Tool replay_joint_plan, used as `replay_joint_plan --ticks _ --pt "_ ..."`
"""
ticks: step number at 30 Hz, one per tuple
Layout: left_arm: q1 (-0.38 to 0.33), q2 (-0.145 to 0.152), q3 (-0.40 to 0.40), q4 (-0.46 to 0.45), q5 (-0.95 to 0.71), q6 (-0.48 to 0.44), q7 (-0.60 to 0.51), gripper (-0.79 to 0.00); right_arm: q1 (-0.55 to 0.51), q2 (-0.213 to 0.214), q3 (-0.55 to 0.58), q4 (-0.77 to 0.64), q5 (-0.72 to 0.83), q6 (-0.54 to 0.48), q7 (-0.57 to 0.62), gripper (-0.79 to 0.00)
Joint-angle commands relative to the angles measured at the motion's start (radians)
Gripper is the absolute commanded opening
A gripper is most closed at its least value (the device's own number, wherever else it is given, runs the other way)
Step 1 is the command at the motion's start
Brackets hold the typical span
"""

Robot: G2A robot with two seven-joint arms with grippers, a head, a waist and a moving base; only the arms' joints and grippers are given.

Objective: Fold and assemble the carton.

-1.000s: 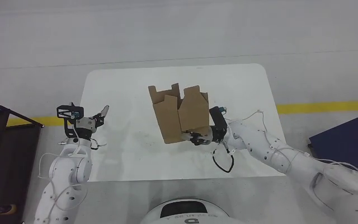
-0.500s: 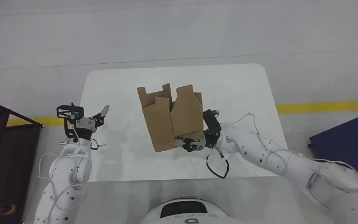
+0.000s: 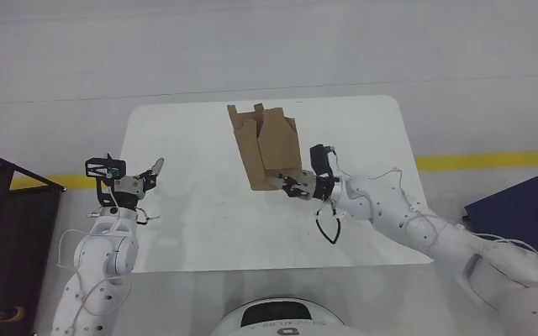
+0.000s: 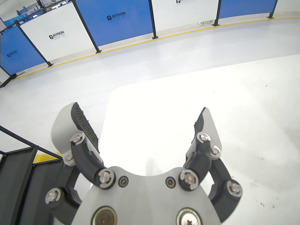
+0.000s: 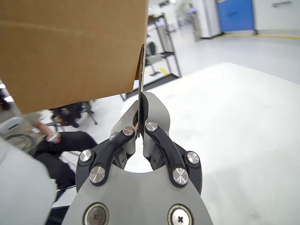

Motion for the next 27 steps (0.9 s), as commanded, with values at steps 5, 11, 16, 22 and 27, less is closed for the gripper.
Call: replay_joint_plan --ticks 5,11,16,22,27 --pt "0.0 0.0 0.0 0.0 0.0 0.0 0.0 0.0 -0.112 0.093 0.169 -0.229 0.001 0.453 0.15 -0.785" --pt "0.0 0.0 0.0 0.0 0.0 0.0 0.0 0.0 -0.258 0.167 0.315 -0.422 -0.051 0.607 0.169 -0.785" --pt "0.0 0.0 0.0 0.0 0.0 0.0 0.0 0.0 -0.258 0.167 0.315 -0.422 -0.051 0.607 0.169 -0.785" --pt "0.0 0.0 0.0 0.0 0.0 0.0 0.0 0.0 -0.258 0.167 0.315 -0.422 -0.051 0.607 0.169 -0.785" --pt "0.0 0.0 0.0 0.0 0.0 0.0 0.0 0.0 -0.258 0.164 0.334 -0.453 -0.149 0.774 0.298 -0.785"
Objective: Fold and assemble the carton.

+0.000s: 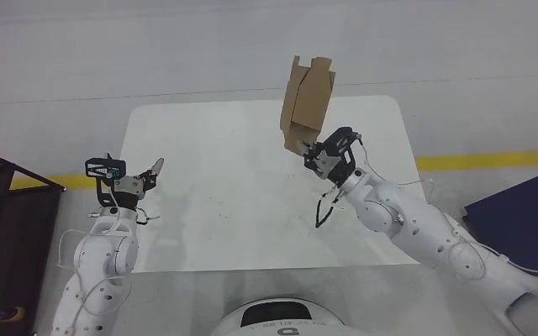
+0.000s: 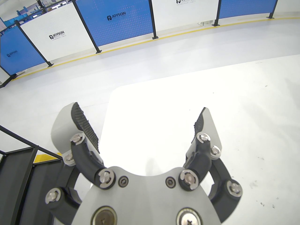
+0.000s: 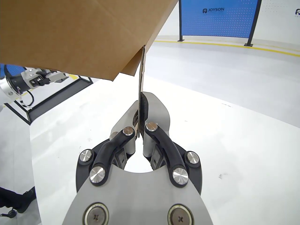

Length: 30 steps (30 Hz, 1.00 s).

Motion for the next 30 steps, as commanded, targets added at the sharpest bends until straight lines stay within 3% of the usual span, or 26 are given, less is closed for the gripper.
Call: replay_joint_plan --ticks 1,5,9,15,18,23,27,30 --pt "0.0 0.0 0.0 0.0 0.0 0.0 0.0 0.0 -0.004 -0.001 0.013 -0.032 -0.05 0.148 0.084 -0.785" --pt "0.0 0.0 0.0 0.0 0.0 0.0 0.0 0.0 -0.018 0.002 0.037 -0.115 -0.237 0.43 0.266 -0.785" --pt "0.0 0.0 0.0 0.0 0.0 0.0 0.0 0.0 -0.054 0.009 0.055 -0.193 -0.455 0.628 0.398 -0.785" --pt "0.0 0.0 0.0 0.0 0.0 0.0 0.0 0.0 -0.118 0.028 0.08 -0.268 -0.981 0.807 0.638 -0.785" --pt "0.0 0.0 0.0 0.0 0.0 0.0 0.0 0.0 -0.154 0.031 0.107 -0.318 -1.249 0.813 0.799 -0.785" --pt "0.0 0.0 0.0 0.0 0.0 0.0 0.0 0.0 -0.217 0.021 0.147 -0.39 -1.615 0.755 0.968 -0.785" --pt "0.0 0.0 0.0 0.0 0.0 0.0 0.0 0.0 -0.248 -0.004 0.147 -0.403 -2.004 0.599 1.14 -0.785" --pt "0.0 0.0 0.0 0.0 0.0 0.0 0.0 0.0 -0.247 -0.035 0.106 -0.408 -2.2 0.483 1.219 -0.785"
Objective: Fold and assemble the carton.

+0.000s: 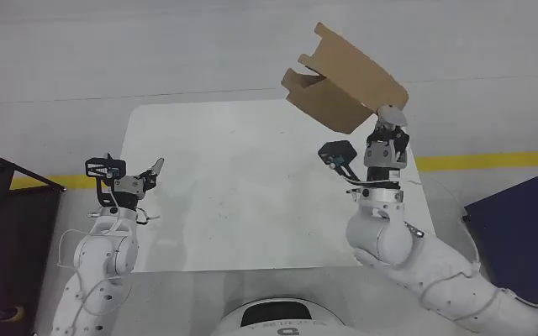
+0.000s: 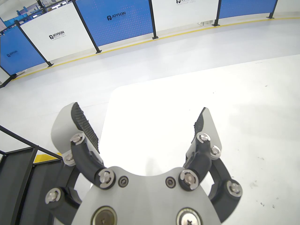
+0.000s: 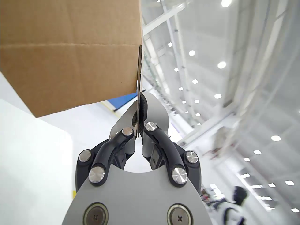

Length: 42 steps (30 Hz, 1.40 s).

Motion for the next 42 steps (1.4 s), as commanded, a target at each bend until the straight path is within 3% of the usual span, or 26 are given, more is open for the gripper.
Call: replay_joint_plan --ticks 1,7,10,19,25,28,31,34,37,39,42 --pt "0.0 0.0 0.0 0.0 0.0 0.0 0.0 0.0 0.007 -0.02 -0.028 0.006 -0.118 -0.06 0.032 -0.785" --pt "0.0 0.0 0.0 0.0 0.0 0.0 0.0 0.0 0.046 -0.074 -0.078 0.052 -0.264 -0.147 0.036 -0.785" --pt "0.0 0.0 0.0 0.0 0.0 0.0 0.0 0.0 0.078 -0.088 -0.089 0.059 -0.264 -0.186 -0.015 -0.785" --pt "0.0 0.0 0.0 0.0 0.0 0.0 0.0 0.0 0.142 -0.093 -0.144 0.072 -0.264 -0.247 -0.071 -0.785" --pt "0.0 0.0 0.0 0.0 0.0 0.0 0.0 0.0 0.16 -0.091 -0.175 0.071 -0.264 -0.237 -0.048 -0.785" --pt "0.0 0.0 0.0 0.0 0.0 0.0 0.0 0.0 0.119 -0.099 -0.196 0.064 -0.237 -0.208 -0.039 -0.785" --pt "0.0 0.0 0.0 0.0 0.0 0.0 0.0 0.0 0.089 -0.107 -0.176 0.038 0.04 -0.174 -0.153 -0.785" --pt "0.0 0.0 0.0 0.0 0.0 0.0 0.0 0.0 0.075 -0.102 -0.118 0.033 0.356 -0.238 -0.326 -0.785" --pt "0.0 0.0 0.0 0.0 0.0 0.0 0.0 0.0 0.063 -0.095 -0.044 0.035 0.712 -0.392 -0.484 -0.785" --pt "0.0 0.0 0.0 0.0 0.0 0.0 0.0 0.0 0.063 -0.09 0.022 0.064 1.039 -0.564 -0.547 -0.785" --pt "0.0 0.0 0.0 0.0 0.0 0.0 0.0 0.0 0.082 -0.083 0.091 0.132 1.355 -0.822 -0.577 -0.785"
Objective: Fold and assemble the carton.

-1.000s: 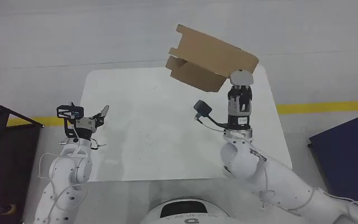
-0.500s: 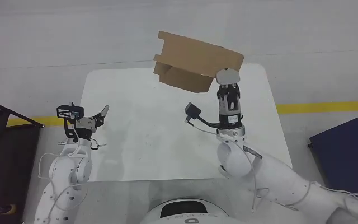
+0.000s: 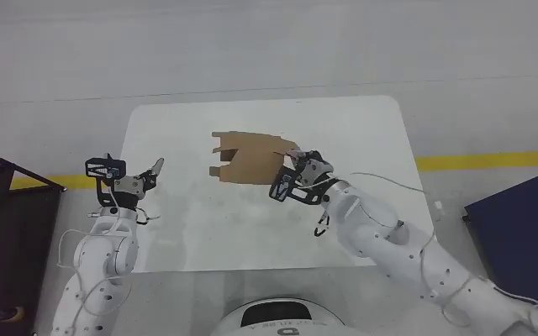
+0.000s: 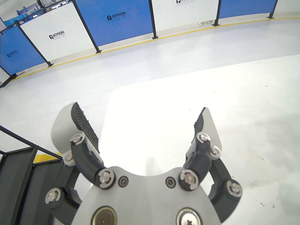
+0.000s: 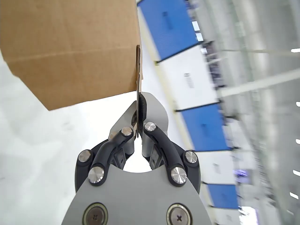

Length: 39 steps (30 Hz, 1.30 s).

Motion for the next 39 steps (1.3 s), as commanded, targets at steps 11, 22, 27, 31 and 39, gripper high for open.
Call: replay_joint_plan --ticks 11,22,27,31,39 --pt "0.0 0.0 0.0 0.0 0.0 0.0 0.0 0.0 0.016 -0.005 0.073 0.172 0.661 -0.422 -0.164 -0.785" --pt "0.0 0.0 0.0 0.0 0.0 0.0 0.0 0.0 0.001 -0.003 0.101 0.184 0.73 -0.432 -0.175 -0.785" --pt "0.001 0.0 0.006 -0.036 0.04 -0.01 0.026 0.0 0.001 -0.003 0.101 0.184 0.73 -0.432 -0.175 -0.785" --pt "-0.028 -0.005 0.061 -0.042 -0.137 -0.177 -0.026 0.0 0.002 -0.007 0.106 0.281 0.837 -0.534 -0.236 -0.785" --pt "-0.198 -0.009 0.205 0.09 -0.554 -0.551 -0.306 0.0 0.121 -0.037 0.01 0.528 1.105 -0.799 -0.205 -0.785"
